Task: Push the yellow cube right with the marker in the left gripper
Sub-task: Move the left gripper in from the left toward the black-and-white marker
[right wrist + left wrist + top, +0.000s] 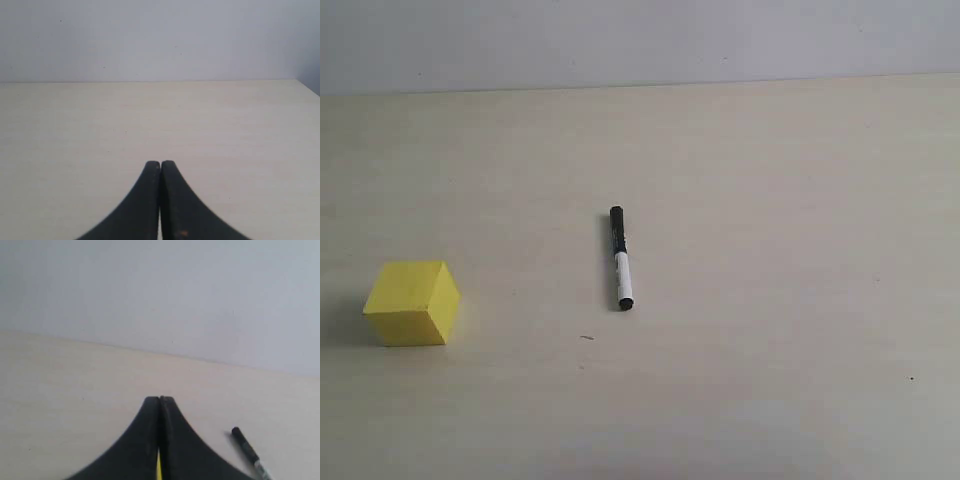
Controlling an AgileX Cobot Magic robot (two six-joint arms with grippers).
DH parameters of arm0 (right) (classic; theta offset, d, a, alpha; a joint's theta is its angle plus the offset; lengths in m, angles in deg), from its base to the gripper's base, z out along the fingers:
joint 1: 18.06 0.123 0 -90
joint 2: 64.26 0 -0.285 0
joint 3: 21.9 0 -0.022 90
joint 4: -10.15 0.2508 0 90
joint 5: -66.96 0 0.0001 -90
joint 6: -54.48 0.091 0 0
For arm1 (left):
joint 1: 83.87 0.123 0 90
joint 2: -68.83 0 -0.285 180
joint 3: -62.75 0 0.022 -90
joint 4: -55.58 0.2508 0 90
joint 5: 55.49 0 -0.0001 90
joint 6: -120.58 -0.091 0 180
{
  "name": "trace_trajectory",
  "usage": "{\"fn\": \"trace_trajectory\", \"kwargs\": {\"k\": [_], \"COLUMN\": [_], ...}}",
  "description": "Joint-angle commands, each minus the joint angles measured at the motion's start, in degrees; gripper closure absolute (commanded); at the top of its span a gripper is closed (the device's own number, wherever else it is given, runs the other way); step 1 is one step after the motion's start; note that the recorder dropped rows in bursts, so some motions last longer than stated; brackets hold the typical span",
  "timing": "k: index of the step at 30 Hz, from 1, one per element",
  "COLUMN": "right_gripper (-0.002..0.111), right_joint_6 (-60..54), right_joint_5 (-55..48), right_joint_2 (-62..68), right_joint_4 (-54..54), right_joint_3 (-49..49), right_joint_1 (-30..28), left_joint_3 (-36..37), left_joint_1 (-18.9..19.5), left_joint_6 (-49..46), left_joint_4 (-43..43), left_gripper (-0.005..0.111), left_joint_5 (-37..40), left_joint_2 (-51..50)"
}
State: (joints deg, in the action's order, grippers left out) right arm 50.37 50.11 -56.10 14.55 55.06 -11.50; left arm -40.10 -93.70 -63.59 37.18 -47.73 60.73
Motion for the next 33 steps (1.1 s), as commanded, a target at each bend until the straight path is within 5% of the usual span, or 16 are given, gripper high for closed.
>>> {"fn": "trace_trajectory", "kwargs": {"k": [1,7,14,17,23,33], "right_gripper": [0.108,0.108,0.108,0.108,0.108,0.108], "right_joint_6": [-0.09,-0.09,-0.09,-0.09,-0.09,-0.09], "right_joint_5": [-0.04,-0.6,-0.6,-0.6,-0.6,-0.6], "right_joint_2": [-0.38,-0.38,-0.38,-0.38,-0.38,-0.38], "right_joint_4": [-0.03,-0.03,-0.03,-0.03,-0.03,-0.03], "right_joint_3": [0.25,0.25,0.25,0.25,0.25,0.25], "right_joint_1": [-0.33,-0.33,-0.33,-0.33,-0.33,-0.33], "left_joint_3": [0.07,0.07,0.07,-3.5,-25.17,-61.18], "left_joint_1": [-0.28,-0.28,-0.28,-0.28,-0.28,-0.28], "left_joint_6": [0.38,5.83,28.04,31.76,26.24,12.76], "left_joint_4": [-3.62,-3.87,-1.96,0.2,6.19,6.19], "left_gripper": [0.107,0.107,0.107,0.107,0.107,0.107], "left_joint_5": [-7.77,-15.59,-38.88,-41.06,-22.24,30.72], "left_joint_2": [0.31,0.31,0.31,0.31,-12.41,-56.94]}}
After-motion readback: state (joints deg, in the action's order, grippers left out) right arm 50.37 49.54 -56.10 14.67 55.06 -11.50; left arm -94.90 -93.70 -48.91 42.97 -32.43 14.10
